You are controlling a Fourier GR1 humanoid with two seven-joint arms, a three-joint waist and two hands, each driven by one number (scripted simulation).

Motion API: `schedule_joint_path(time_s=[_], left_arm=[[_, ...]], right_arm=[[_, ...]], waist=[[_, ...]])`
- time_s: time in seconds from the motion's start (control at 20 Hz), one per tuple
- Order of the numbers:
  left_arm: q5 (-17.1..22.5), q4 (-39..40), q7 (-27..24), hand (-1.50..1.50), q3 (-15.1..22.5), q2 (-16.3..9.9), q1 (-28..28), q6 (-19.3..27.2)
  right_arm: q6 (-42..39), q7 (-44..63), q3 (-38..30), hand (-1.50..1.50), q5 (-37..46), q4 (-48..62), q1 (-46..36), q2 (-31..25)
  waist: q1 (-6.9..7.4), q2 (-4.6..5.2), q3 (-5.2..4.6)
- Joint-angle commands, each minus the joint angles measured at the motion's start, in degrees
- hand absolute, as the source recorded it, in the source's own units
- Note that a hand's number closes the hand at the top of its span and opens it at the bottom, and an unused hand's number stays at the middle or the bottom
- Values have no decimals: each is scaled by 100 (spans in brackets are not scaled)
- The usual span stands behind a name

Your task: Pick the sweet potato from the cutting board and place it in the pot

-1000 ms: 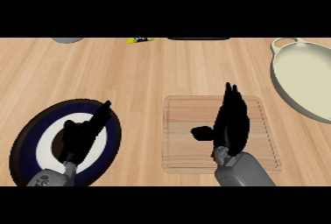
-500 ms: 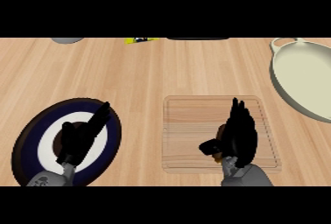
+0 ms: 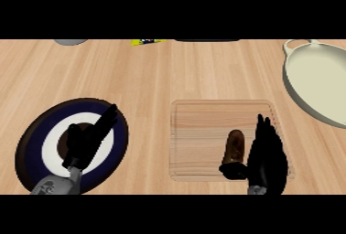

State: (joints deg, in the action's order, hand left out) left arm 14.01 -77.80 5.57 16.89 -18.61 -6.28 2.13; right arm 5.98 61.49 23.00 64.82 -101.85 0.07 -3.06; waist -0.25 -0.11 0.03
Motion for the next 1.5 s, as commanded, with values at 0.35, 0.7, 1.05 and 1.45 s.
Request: schedule_joint_path(time_s=[0.35, 0.7, 1.05, 1.45], left_arm=[[-316, -45, 167, 0, -141, 186, 21, -150], [-441, -457, 532, 0, -290, 416, 105, -102], [-486, 42, -51, 0, -545, 338, 177, -605], [-866, 475, -325, 0, -547, 654, 95, -444]], right_arm=[[1235, -1336, -547, -150, -1136, 131, 520, 277], [2034, -2293, -980, -150, -1984, 1179, 539, 301], [1543, -2861, -970, 150, -2012, 1541, 583, -230], [2293, -4429, -1236, 150, -2927, 2356, 750, 73]], waist=[[21, 9, 0], [39, 10, 0], [55, 15, -3], [18, 23, 0]])
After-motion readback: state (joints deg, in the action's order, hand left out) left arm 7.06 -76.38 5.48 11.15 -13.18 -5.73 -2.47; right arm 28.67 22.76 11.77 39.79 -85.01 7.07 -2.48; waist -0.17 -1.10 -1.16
